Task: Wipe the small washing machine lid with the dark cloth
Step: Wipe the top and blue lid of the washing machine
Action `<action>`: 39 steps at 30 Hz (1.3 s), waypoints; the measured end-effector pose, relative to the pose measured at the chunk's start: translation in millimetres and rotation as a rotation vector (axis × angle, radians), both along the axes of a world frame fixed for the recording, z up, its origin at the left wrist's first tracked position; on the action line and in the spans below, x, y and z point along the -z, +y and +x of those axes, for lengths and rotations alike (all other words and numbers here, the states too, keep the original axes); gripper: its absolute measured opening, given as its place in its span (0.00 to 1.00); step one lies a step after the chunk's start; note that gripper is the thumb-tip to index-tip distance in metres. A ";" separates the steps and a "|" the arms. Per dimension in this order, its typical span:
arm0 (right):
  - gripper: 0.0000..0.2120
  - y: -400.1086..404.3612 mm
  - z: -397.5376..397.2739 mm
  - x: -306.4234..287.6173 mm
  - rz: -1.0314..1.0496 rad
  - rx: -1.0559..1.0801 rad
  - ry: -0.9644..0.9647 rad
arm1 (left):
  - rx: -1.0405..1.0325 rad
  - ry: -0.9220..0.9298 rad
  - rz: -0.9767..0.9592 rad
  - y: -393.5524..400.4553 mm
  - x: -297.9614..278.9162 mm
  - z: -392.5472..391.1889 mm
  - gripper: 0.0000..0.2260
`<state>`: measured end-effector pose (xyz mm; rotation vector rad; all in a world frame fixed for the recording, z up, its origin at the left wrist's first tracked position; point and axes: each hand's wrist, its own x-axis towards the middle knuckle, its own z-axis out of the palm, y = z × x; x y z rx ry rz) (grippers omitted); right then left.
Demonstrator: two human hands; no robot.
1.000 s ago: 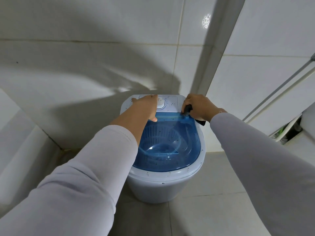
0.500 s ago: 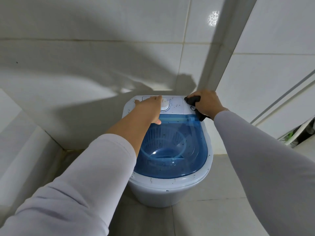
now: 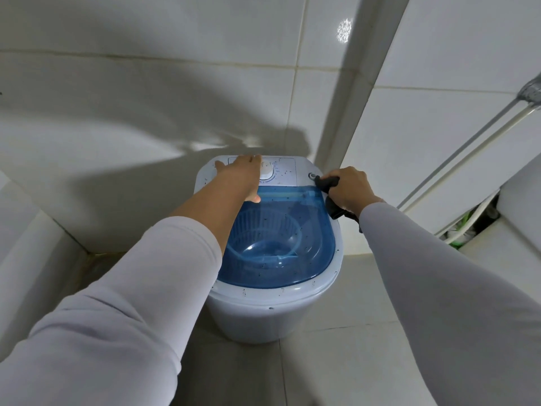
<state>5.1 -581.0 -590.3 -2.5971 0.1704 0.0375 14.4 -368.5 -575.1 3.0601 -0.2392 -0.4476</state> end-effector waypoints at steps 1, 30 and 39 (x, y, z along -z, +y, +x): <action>0.21 -0.3 -3.8 -1.4 -0.003 -0.010 0.006 | -0.002 -0.016 0.006 -0.3 0.4 -1.3 0.44; 0.10 2.1 -98.0 -9.2 -0.014 0.001 0.052 | -0.072 -0.031 -0.028 13.0 2.7 -81.9 0.46; 0.11 1.8 -126.1 -6.2 0.018 0.029 0.067 | -0.075 -0.068 -0.018 11.9 10.0 -87.5 0.44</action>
